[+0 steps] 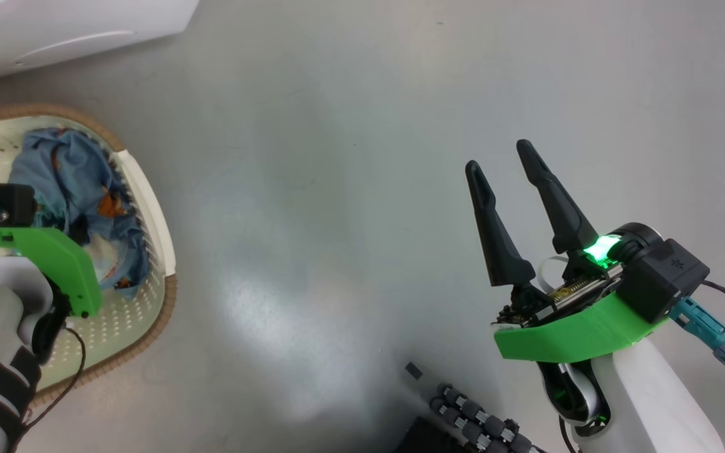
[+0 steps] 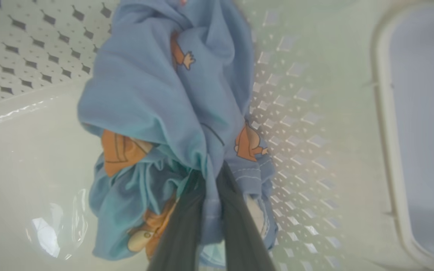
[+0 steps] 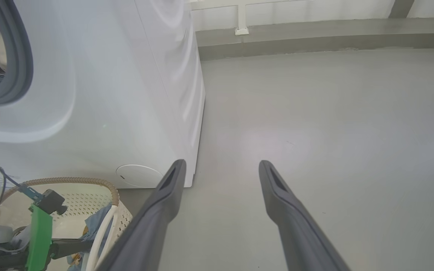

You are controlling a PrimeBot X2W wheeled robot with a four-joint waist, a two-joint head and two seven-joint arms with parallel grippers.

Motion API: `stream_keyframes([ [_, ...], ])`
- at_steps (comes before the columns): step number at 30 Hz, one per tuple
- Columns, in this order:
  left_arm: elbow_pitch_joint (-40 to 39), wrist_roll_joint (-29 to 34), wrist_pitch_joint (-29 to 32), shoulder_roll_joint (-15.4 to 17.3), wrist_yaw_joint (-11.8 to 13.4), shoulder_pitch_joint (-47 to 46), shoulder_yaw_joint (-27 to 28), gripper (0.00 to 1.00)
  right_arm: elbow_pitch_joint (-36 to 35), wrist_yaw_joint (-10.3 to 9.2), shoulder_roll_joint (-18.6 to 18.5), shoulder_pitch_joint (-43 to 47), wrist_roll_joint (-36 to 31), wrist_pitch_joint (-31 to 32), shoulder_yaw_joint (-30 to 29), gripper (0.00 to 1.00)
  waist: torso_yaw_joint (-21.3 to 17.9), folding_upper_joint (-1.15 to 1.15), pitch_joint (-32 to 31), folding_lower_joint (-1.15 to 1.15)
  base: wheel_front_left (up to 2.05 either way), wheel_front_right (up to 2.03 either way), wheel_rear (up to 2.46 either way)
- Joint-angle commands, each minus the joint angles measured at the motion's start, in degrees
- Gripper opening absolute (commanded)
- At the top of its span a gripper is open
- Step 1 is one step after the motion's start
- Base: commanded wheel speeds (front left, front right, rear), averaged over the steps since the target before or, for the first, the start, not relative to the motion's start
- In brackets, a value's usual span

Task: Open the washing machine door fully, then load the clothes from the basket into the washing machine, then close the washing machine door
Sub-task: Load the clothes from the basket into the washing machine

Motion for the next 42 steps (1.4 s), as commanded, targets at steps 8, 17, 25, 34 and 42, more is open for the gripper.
stream_keyframes([
  [8, -0.02, -4.00, -4.98, 0.09, 0.03, 0.35, 0.19, 0.00, -1.08, 0.25, -0.54, 1.36, -1.41, -0.46, -0.59, 1.00, 2.35, 0.00, -3.00, 0.00, 0.00, 0.00, 0.00],
  [17, -1.67, -7.82, -12.31, -0.60, 0.03, 3.50, 0.05, 0.00, -0.76, 0.25, -1.54, 1.55, -2.48, -0.46, -2.41, 1.00, 5.64, 0.00, -8.83, 0.00, 0.00, 0.00, 0.00],
  [25, -4.22, -8.89, -14.33, -1.36, 0.03, 6.42, 2.11, 0.00, -0.14, 0.25, -3.01, 2.69, -2.61, -0.46, -3.43, 1.00, 8.25, 0.00, -14.39, 0.00, 0.00, 0.00, 0.00],
  [34, -11.64, 1.81, -14.38, -2.93, 0.03, 13.31, 17.21, 0.00, 1.31, 0.25, -4.76, 4.67, -2.19, -0.46, -4.46, 1.00, 10.70, 0.00, -21.84, 0.00, 0.00, 0.00, 0.00],
  [42, -20.38, 15.58, -14.38, -6.02, 0.03, 21.73, 32.25, 0.00, 3.17, 0.25, -6.36, 6.46, -1.42, -0.46, -5.50, 1.00, 12.84, 0.00, -27.15, 0.00, 0.00, 0.00, 0.00],
])
